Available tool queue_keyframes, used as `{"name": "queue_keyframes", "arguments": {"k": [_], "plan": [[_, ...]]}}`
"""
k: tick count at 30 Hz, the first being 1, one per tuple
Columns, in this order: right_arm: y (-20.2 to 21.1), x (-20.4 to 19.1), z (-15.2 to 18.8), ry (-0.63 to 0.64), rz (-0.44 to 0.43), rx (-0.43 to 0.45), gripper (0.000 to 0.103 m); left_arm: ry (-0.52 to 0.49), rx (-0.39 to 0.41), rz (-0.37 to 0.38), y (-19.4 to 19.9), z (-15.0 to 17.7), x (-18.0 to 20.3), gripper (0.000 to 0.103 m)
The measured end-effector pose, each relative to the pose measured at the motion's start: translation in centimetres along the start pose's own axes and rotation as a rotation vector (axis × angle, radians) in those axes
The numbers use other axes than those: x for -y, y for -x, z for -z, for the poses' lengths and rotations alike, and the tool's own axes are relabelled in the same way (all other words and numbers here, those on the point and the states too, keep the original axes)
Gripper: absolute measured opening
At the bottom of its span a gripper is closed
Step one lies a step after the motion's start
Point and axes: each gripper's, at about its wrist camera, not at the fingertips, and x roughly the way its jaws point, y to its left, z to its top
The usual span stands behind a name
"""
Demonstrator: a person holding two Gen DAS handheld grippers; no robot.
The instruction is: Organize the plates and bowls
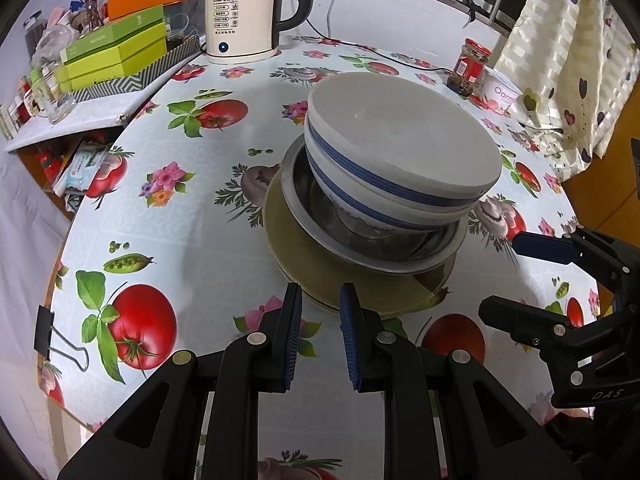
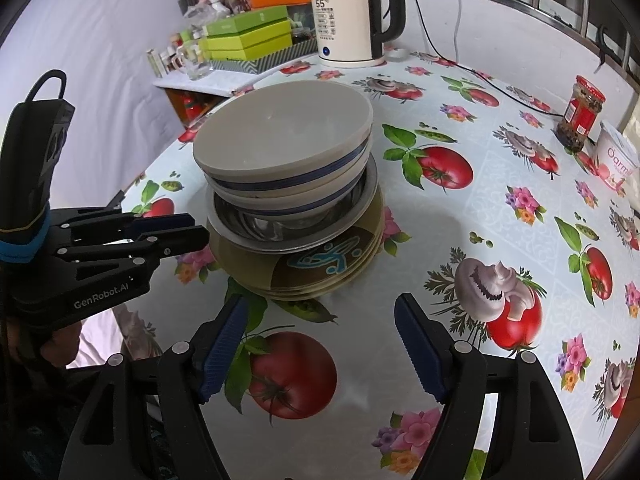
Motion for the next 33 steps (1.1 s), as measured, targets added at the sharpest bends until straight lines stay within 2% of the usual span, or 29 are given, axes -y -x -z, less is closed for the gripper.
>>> {"name": "queue_keyframes", "arguments": {"k": [33], "plan": [[0.23, 0.01, 0.21, 0.002, 0.004, 0.006, 0.077, -0.007, -0.002, -0.009, -0.05, 0.19, 0.08, 0.020]]}}
